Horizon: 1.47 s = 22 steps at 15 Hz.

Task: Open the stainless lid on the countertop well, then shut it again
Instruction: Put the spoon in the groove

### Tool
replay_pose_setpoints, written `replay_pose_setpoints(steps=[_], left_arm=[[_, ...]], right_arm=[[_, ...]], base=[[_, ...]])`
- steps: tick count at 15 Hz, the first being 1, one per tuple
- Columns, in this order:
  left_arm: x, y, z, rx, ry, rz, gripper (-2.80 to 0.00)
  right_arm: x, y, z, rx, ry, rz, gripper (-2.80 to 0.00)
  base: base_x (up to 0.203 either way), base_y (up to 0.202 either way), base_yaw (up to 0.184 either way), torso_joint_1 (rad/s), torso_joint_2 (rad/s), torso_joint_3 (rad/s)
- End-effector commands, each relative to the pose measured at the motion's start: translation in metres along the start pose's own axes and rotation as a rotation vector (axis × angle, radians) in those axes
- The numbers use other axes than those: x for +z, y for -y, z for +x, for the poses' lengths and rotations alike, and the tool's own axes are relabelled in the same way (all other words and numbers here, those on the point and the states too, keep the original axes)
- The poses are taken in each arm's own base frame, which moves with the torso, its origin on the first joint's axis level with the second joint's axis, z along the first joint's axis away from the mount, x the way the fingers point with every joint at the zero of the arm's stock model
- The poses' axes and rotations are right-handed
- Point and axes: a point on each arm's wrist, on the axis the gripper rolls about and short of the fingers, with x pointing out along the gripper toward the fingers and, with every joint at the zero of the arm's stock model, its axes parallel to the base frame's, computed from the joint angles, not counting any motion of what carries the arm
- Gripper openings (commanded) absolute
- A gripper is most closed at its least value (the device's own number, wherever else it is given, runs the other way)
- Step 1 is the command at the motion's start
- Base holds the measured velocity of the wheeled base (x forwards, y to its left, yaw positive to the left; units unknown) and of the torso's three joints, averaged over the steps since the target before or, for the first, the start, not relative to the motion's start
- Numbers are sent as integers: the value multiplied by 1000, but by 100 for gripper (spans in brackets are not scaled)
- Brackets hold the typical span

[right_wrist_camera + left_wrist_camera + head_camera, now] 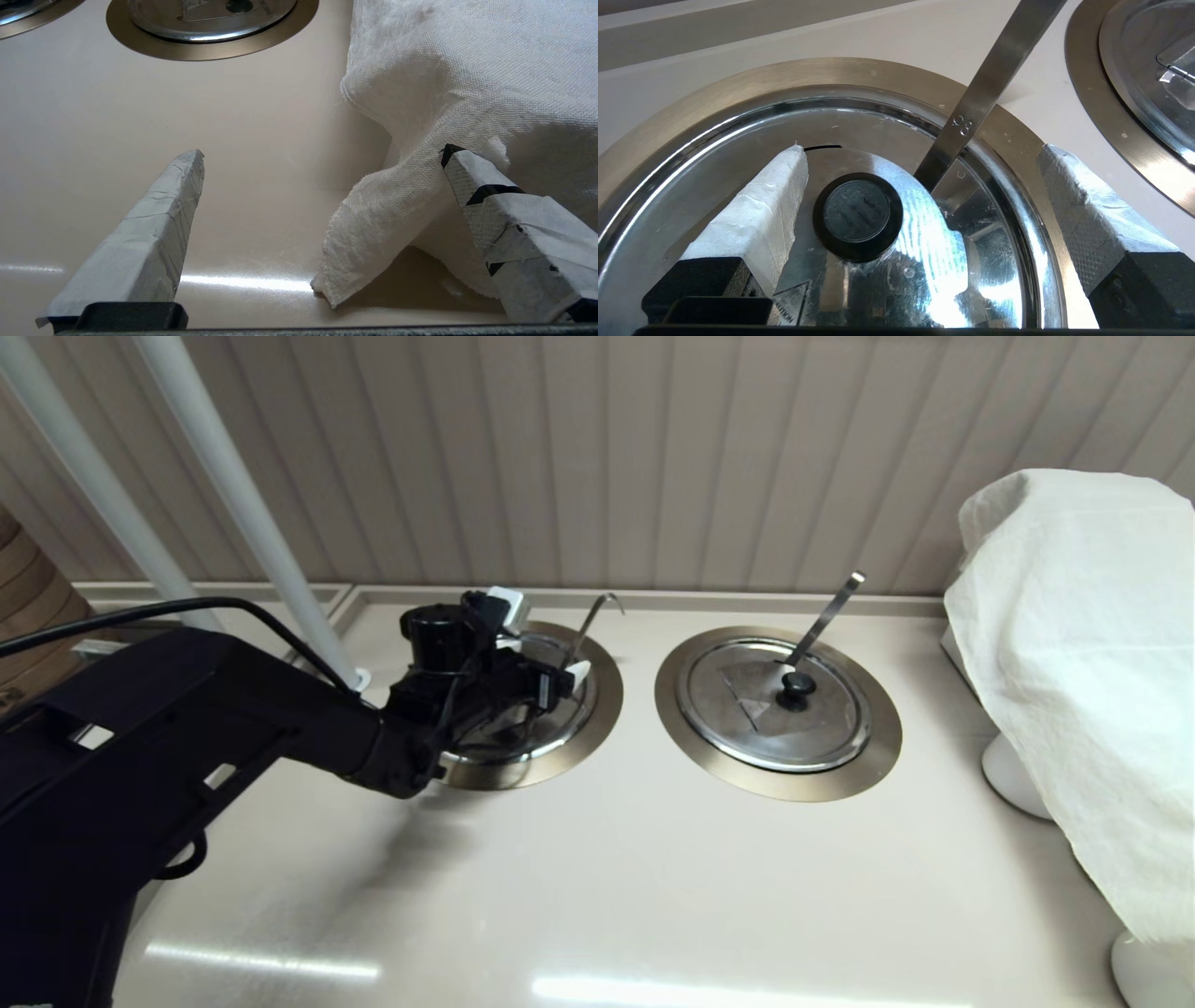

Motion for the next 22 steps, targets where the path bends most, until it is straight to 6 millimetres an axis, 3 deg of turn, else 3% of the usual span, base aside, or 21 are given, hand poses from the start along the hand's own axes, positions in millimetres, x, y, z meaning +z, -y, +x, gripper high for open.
replay_pose_setpoints(steps=[1,2,4,22], left_arm=[[-26,3,17,-1,-12,0,0],[-37,3,29,19,30,3,0],[-35,0,43,87,125,3,0],[-24,-21,55,209,155,-59,0]], right_arm=[[0,0,0,0,-1,-1,0],[0,0,0,0,1,-1,0],[0,0,0,0,-1,-1,0],[0,0,0,0,-1,-1,0]], base=[[0,0,0,0,0,0],[0,0,0,0,0,0],[0,0,0,0,0,0],[0,0,0,0,0,0]])
